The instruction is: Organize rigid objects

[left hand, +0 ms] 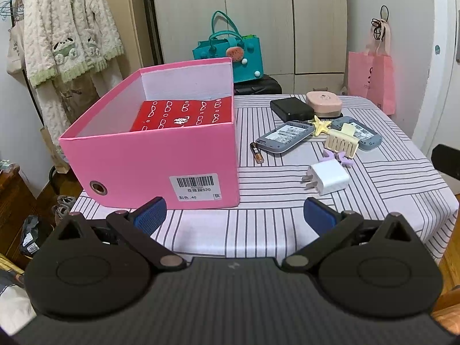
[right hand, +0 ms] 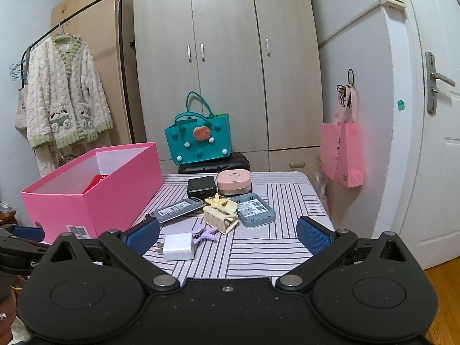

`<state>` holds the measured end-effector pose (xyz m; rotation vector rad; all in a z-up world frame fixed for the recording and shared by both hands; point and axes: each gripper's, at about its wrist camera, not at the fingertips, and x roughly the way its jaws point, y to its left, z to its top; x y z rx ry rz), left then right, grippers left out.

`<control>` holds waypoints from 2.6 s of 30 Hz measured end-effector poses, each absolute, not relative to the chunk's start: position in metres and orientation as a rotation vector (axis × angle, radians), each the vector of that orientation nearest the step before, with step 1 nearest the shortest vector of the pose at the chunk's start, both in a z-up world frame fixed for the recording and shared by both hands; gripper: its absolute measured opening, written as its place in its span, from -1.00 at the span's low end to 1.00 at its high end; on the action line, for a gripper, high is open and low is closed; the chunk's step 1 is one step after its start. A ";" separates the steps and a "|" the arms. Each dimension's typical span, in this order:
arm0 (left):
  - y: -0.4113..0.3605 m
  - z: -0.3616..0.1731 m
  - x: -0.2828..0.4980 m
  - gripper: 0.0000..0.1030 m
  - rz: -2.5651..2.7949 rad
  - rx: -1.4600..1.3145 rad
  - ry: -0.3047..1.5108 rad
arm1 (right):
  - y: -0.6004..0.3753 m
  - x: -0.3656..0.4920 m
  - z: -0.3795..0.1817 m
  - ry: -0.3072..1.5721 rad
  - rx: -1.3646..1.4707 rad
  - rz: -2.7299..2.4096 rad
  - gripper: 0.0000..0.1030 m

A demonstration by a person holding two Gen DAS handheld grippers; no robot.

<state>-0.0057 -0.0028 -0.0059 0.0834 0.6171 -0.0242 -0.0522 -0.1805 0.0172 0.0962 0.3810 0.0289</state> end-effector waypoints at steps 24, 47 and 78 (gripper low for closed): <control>0.003 -0.010 -0.008 1.00 -0.027 0.054 0.595 | -0.180 -0.052 0.017 0.384 0.096 0.028 1.00; 0.000 -0.011 -0.007 1.00 -0.040 0.066 0.607 | -0.182 -0.050 0.015 0.396 0.096 0.026 1.00; 0.094 0.087 0.097 0.99 -0.131 0.392 0.712 | -0.125 0.051 -0.018 0.638 0.049 0.334 0.68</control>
